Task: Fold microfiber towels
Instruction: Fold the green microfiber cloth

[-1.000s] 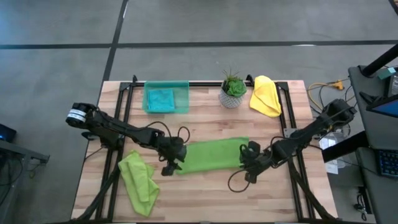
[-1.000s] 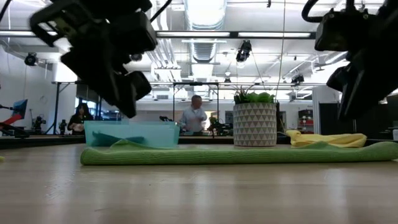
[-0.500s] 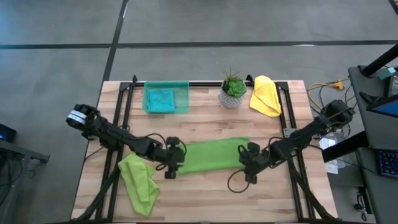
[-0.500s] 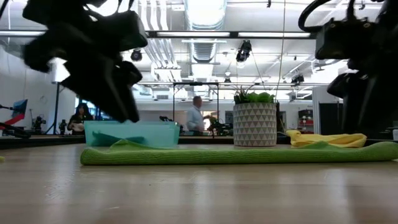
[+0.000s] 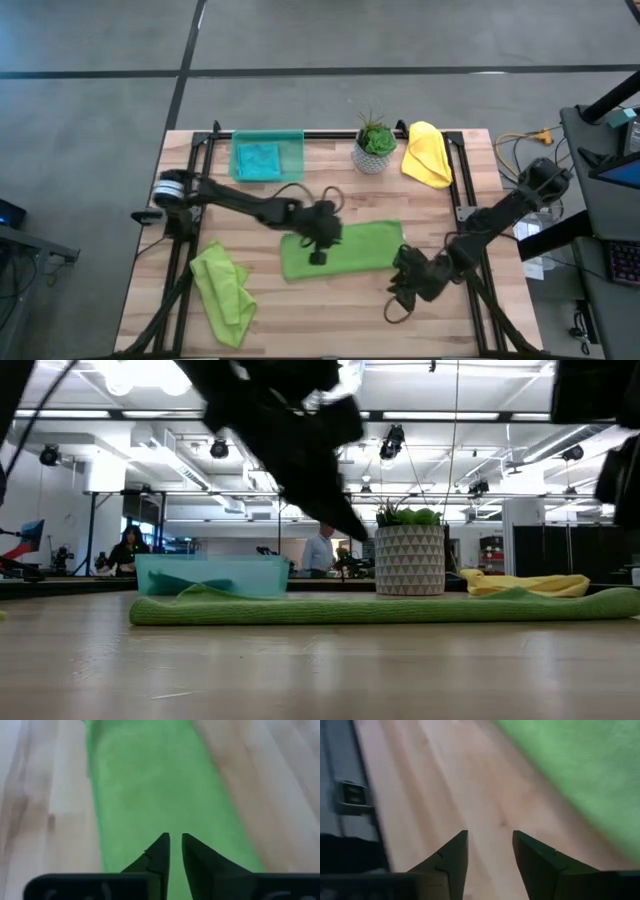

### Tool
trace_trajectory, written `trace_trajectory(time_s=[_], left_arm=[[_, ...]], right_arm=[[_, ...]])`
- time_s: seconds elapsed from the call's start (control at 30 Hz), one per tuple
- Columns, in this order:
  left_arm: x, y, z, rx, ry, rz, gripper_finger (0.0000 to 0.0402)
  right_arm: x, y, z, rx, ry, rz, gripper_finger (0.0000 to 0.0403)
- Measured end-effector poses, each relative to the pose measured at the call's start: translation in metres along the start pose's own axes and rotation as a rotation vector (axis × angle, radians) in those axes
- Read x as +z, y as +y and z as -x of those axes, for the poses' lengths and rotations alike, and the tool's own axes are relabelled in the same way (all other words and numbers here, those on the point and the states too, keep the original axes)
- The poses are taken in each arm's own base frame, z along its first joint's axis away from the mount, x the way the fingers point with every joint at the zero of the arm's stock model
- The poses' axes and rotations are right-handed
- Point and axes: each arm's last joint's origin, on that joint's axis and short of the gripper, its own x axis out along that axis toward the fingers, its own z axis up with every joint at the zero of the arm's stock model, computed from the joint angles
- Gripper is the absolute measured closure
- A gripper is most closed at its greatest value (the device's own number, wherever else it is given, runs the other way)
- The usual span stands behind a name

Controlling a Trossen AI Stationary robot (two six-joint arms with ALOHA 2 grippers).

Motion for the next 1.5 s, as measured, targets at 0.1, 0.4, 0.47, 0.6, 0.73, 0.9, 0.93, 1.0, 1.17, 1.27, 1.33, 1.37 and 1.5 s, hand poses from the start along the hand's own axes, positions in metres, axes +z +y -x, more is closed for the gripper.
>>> trace_trajectory(time_s=[0.1,0.4,0.47,0.6,0.73,0.9,0.93,1.0,1.17,1.27,1.33,1.37,1.5], left_arm=[[0.019,0.018,-0.024,0.002,-0.029,0.023,0.0385],[0.055,0.043,-0.085,-0.114,-0.107,0.028,0.0401],[0.052,0.044,-0.098,-0.117,-0.076,0.020,0.0401],[0.041,0.049,-0.118,-0.102,0.022,0.042,0.0401],[0.036,0.056,-0.112,0.117,0.159,0.149,0.0401],[0.020,0.069,-0.090,0.401,0.387,0.270,0.0402],[0.017,0.070,-0.085,0.445,0.426,0.277,0.0402],[0.016,0.072,-0.073,0.530,0.479,0.283,0.0402],[0.035,0.070,-0.030,0.544,0.432,0.191,0.0401],[0.037,0.064,-0.001,0.342,0.431,0.072,0.0401],[0.021,0.055,0.011,0.203,0.470,0.032,0.0401],[0.010,0.050,0.016,0.138,0.487,0.020,0.0401],[-0.030,0.028,0.039,-0.037,0.531,0.009,0.0401]], right_arm=[[-0.007,0.012,0.008,0.038,-0.043,-0.043,0.0270],[-0.015,0.040,0.028,0.119,-0.138,-0.122,0.0279],[-0.014,0.043,0.030,0.126,-0.149,-0.129,0.0279],[-0.012,0.046,0.033,0.111,-0.148,-0.123,0.0278],[-0.011,0.046,0.035,0.084,-0.143,-0.110,0.0280],[-0.012,0.040,0.035,0.023,-0.131,-0.074,0.0280],[-0.013,0.039,0.035,0.006,-0.128,-0.066,0.0280],[-0.013,0.035,0.035,-0.031,-0.122,-0.050,0.0280],[-0.009,0.026,0.034,-0.121,-0.165,-0.018,0.0280],[-0.005,0.025,0.033,-0.141,-0.218,0.013,0.0280],[-0.001,0.024,0.032,-0.155,-0.244,0.035,0.0280],[0.001,0.023,0.032,-0.163,-0.251,0.046,0.0280],[0.008,0.021,0.030,-0.185,-0.260,0.083,0.0280]])
